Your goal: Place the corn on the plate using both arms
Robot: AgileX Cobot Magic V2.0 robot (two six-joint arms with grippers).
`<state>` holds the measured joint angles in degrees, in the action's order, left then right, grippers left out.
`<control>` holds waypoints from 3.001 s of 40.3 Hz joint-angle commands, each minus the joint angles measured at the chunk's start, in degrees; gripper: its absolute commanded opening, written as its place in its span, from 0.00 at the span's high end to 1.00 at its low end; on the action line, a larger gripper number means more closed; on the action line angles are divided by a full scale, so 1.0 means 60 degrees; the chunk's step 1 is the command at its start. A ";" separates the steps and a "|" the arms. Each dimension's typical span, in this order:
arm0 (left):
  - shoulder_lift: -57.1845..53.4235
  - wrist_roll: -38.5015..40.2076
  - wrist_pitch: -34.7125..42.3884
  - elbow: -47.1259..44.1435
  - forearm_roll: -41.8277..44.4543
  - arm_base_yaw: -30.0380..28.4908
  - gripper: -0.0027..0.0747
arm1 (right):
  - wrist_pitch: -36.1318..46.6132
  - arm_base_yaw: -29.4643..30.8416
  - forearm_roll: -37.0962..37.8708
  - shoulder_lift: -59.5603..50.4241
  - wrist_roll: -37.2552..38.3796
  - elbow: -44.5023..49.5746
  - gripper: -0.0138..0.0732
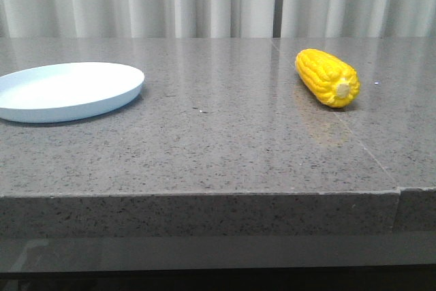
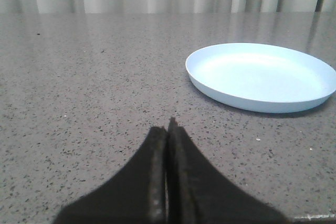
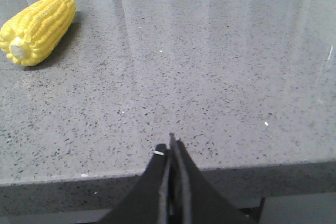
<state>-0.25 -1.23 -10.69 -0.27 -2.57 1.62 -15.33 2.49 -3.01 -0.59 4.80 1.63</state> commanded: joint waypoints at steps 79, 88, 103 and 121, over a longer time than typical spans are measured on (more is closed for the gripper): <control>0.1183 0.0017 0.0032 0.4077 0.1009 -0.0027 0.99 | -0.0952 0.0055 -0.0010 0.1310 -0.0091 -0.4794 0.94; 0.2908 0.0017 0.0079 0.5123 0.1009 -0.0027 0.99 | -0.0827 0.0055 -0.0001 0.3600 -0.0091 -0.6249 0.94; 0.2982 0.0017 0.0038 0.5123 0.1009 -0.0027 0.32 | -0.0815 0.0055 -0.0001 0.3855 -0.0091 -0.6325 0.57; 0.2982 0.0017 0.0038 0.5123 0.0932 -0.0027 0.07 | -0.0814 0.0055 -0.0001 0.3855 -0.0091 -0.6325 0.13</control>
<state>16.73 -1.23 -15.08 28.30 3.40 1.62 -24.82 2.49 -3.04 21.73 4.80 -34.41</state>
